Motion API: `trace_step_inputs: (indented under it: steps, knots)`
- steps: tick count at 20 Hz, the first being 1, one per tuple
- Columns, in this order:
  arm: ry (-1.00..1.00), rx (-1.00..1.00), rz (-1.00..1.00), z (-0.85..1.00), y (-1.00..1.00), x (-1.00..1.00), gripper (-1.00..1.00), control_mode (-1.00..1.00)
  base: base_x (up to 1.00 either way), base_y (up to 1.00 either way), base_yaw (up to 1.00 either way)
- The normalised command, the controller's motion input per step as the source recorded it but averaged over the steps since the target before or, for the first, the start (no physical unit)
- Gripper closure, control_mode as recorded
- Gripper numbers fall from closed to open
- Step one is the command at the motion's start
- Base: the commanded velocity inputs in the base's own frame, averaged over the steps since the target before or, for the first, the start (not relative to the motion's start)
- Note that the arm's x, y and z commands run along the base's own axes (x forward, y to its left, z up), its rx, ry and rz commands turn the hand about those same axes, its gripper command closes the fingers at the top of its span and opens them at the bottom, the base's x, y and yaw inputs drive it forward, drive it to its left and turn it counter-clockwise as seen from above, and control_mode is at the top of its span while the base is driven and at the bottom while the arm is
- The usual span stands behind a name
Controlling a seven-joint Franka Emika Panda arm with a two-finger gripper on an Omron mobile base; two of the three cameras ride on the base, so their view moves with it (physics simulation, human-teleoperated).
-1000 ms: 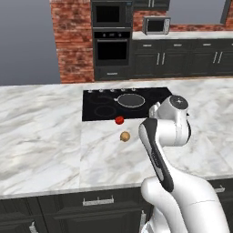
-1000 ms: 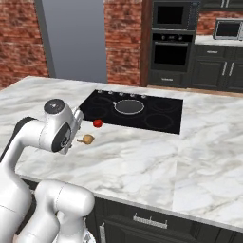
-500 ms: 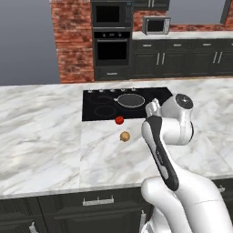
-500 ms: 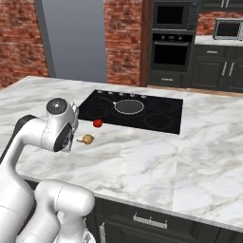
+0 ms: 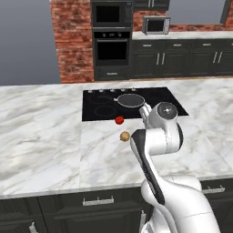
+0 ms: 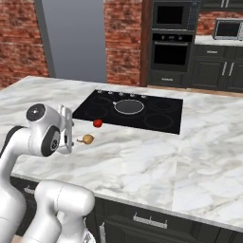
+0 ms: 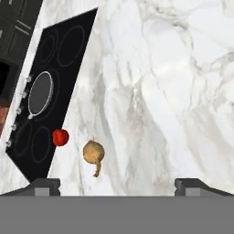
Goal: Place the pan on the center burner on the stove. Then place the tomato and the onion in the pan and turn on the center burner.
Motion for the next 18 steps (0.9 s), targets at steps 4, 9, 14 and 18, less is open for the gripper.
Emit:
trace_step_inputs:
  steps: [4, 9, 14, 18]
  knots:
    - [0.13, -0.22, 0.14, 0.00, 0.10, 0.00, -1.00, -1.00, 0.00, 0.00, 0.00]
    - [0.11, 0.00, 0.20, 0.00, 0.02, 0.03, -1.00, -1.00, 0.00, 0.00, 0.00]
    - [0.06, -0.20, 0.36, -0.02, 0.16, 0.02, -1.00, -1.00, 0.00, 0.00, 0.00]
    - [0.00, -0.01, 0.22, 0.07, 0.00, 0.00, -1.00, -1.00, 0.00, 0.00, 0.00]
